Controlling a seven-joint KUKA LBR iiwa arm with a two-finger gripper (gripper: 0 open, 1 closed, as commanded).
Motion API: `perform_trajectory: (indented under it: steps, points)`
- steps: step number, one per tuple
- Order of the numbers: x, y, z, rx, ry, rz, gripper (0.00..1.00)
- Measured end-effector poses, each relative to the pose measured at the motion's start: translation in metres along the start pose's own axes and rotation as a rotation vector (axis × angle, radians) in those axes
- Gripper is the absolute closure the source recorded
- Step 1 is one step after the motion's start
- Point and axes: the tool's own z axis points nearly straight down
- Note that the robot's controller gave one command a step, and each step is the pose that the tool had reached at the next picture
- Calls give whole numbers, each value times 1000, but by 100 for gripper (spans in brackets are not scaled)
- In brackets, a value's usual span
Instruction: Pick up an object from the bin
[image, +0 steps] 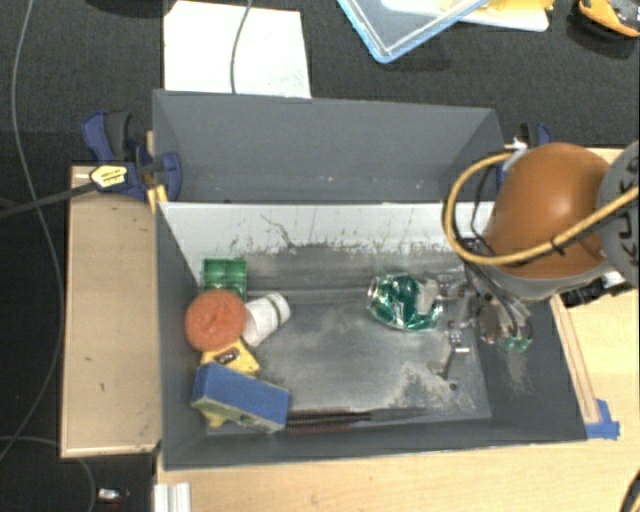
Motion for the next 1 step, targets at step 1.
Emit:
perform_trajectory:
  steps: [1]
  points:
    - [-2, 0, -3, 0, -7, -1, 0]
